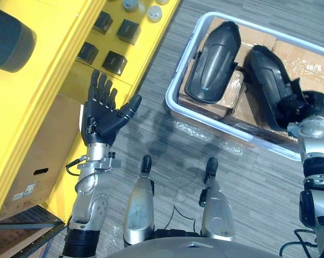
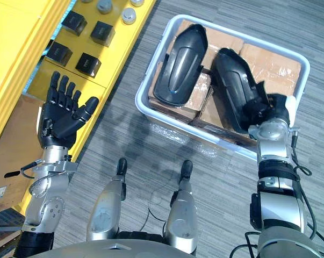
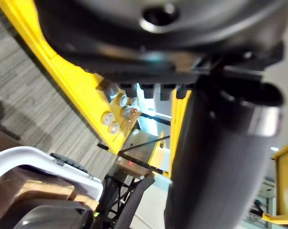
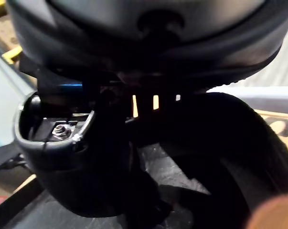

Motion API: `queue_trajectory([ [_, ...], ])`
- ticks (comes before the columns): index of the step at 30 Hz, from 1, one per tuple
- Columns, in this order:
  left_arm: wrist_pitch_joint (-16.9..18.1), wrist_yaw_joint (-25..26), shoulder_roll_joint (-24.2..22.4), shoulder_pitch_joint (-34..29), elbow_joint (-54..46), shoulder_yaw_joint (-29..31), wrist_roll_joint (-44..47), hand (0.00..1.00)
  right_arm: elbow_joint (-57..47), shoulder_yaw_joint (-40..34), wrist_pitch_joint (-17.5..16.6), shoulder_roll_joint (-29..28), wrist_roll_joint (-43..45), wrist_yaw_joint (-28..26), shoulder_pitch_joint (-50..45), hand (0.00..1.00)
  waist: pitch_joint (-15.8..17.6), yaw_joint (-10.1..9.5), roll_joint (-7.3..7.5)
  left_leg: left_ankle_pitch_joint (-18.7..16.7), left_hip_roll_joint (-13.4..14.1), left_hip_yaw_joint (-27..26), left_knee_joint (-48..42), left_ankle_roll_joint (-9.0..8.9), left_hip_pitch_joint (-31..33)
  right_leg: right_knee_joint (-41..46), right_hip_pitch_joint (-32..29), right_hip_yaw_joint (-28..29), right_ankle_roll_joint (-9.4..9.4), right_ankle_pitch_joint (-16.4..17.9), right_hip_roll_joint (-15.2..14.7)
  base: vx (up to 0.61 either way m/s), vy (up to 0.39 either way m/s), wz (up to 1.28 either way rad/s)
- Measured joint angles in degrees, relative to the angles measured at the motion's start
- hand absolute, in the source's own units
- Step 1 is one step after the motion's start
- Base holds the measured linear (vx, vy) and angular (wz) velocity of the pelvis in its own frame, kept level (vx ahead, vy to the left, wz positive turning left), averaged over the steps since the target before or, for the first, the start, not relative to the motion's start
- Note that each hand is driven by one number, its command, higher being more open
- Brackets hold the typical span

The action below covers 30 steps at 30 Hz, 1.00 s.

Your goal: Walk over and take three plastic housings, then place them on the shelf

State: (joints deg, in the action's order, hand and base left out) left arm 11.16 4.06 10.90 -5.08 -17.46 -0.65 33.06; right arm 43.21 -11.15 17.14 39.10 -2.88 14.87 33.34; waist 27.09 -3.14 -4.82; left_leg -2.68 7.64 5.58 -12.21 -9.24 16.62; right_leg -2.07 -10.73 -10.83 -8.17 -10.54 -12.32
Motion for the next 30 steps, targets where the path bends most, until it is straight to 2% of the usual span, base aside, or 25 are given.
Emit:
queue_trajectory([
  [5, 0.0, -0.9, 0.4, -2.3, -0.4, 1.5, 0.0, 1.00, -0.4, -3.9, 0.0, -3.0, -0.2, 6.0, -3.2, 0.00, -0.2, 0.07, 0.05, 1.3, 0.1, -0.2, 3.0, -0.20, -3.4, -0.1, 2.0, -0.1, 0.00, 0.3, 0.0, 0.00, 0.000, 0.00],
  [11, -0.9, -5.2, 0.0, -5.2, -1.2, 1.5, 0.0, 1.00, -8.3, -8.3, 1.3, -10.4, -2.8, 14.3, -12.4, 0.00, -6.3, -0.21, 0.43, 1.8, 0.3, -0.4, 5.5, -0.30, -6.2, -1.2, 4.3, -1.0, -0.33, 0.6, 0.0, 0.05, 0.000, 0.02],
  [14, -5.5, -8.2, -1.8, -6.6, -3.4, 1.2, 0.6, 1.00, -16.3, -8.5, 1.3, -13.5, -6.6, 16.5, -17.4, 0.00, -8.4, -0.07, 0.65, 1.8, 0.5, -1.3, 7.3, -0.28, -10.0, -1.3, 6.9, -1.5, -0.71, 1.1, -0.1, 0.04, -0.007, -0.09],
  [15, -9.3, -9.9, -2.1, -6.9, -3.2, 0.9, 1.6, 1.00, -19.5, -8.5, 1.0, -14.5, -8.3, 17.3, -19.0, 0.00, -10.6, -0.01, 0.87, 1.8, 0.5, -1.7, 7.6, -0.29, -10.2, -1.7, 6.9, -1.5, -0.90, 1.3, -0.1, 0.03, -0.010, -0.13],
  [16, -13.6, -11.0, -2.0, -6.9, -2.8, 0.4, 3.2, 1.00, -22.0, -8.5, 0.3, -14.9, -10.0, 17.7, -19.6, 0.00, -12.0, 0.17, 1.02, 1.7, 0.6, -2.2, 7.9, -0.33, -10.8, -2.2, 7.2, -1.5, -0.91, 1.3, -0.1, 0.04, -0.014, -0.16],
  [17, -15.3, -11.4, -2.1, -6.8, -2.4, -0.2, 3.6, 1.00, -23.0, -8.5, -0.4, -14.9, -10.5, 17.9, -19.6, 0.00, -12.4, 0.25, 1.03, 1.7, 0.7, -2.5, 8.2, -0.34, -11.5, -2.2, 7.6, -1.4, -0.92, 1.3, -0.1, 0.02, -0.017, -0.16],
  [19, -21.1, -12.3, -2.0, -6.6, 0.0, -2.3, 8.2, 1.00, -25.2, -8.5, -2.8, -14.9, -12.9, 18.4, -19.7, 0.00, -14.0, 0.55, 1.20, 1.6, 0.9, -3.1, 8.8, -0.47, -12.8, -2.3, 8.3, -1.1, -0.95, 1.3, 0.1, 0.00, -0.014, -0.18],
  [21, -27.3, -12.3, -1.9, -5.4, 4.4, -5.8, 13.8, 1.00, -27.3, -8.2, -7.1, -14.8, -15.5, 19.5, -19.5, 0.00, -15.5, 0.82, 1.78, 1.5, 1.3, -4.3, 9.0, -0.63, -14.3, -2.3, 8.9, 0.1, -0.95, 1.3, 0.4, 0.01, -0.014, -0.24],
  [22, -28.5, -12.2, -1.9, -4.9, 5.8, -6.5, 14.8, 1.00, -27.3, -7.9, -8.1, -14.8, -16.3, 19.9, -19.4, 0.00, -15.8, 1.07, 2.06, 1.5, 1.4, -4.4, 9.1, -0.66, -14.8, -2.3, 9.2, 0.2, -0.95, 1.3, 0.5, 0.01, -0.017, -0.20],
  [23, -31.4, -11.5, -1.9, -3.0, 9.9, -8.4, 17.4, 1.00, -27.3, -6.0, -10.8, -14.8, -17.8, 20.5, -18.9, 0.00, -17.2, 1.75, 2.99, 1.4, 1.7, -5.2, 9.4, -0.81, -15.8, -2.4, 9.5, 0.8, -0.94, 1.3, 0.9, 0.00, -0.013, -0.18],
  [26, -32.8, -9.8, -1.8, -0.3, 13.5, -9.9, 19.3, 1.00, -27.4, -3.3, -14.1, -14.8, -19.4, 20.8, -18.9, 0.00, -18.2, 1.91, 4.15, 1.0, 2.2, -6.6, 9.3, -1.08, -17.3, -2.4, 10.0, 2.2, -0.91, 1.3, 1.3, -0.01, -0.012, -0.30],
  [28, -32.9, -7.4, -2.1, 2.9, 16.1, -10.5, 21.3, 1.00, -28.6, -0.7, -17.0, -14.9, -19.4, 20.9, -19.0, 0.00, -19.3, 2.94, 4.98, 0.7, 2.3, -7.6, 9.2, -1.16, -18.2, -2.4, 10.2, 3.2, -0.88, 1.3, 1.4, -0.02, -0.004, -0.21],
  [30, -32.7, -6.4, -2.2, 5.2, 17.8, -10.4, 23.2, 1.00, -30.1, 0.4, -19.6, -15.6, -19.4, 20.8, -19.2, 0.00, -19.7, 3.55, 4.99, 0.4, 2.4, -8.0, 9.1, -1.11, -19.3, -2.4, 10.9, 3.5, -0.78, 1.3, 1.5, -0.02, 0.003, -0.15],
])
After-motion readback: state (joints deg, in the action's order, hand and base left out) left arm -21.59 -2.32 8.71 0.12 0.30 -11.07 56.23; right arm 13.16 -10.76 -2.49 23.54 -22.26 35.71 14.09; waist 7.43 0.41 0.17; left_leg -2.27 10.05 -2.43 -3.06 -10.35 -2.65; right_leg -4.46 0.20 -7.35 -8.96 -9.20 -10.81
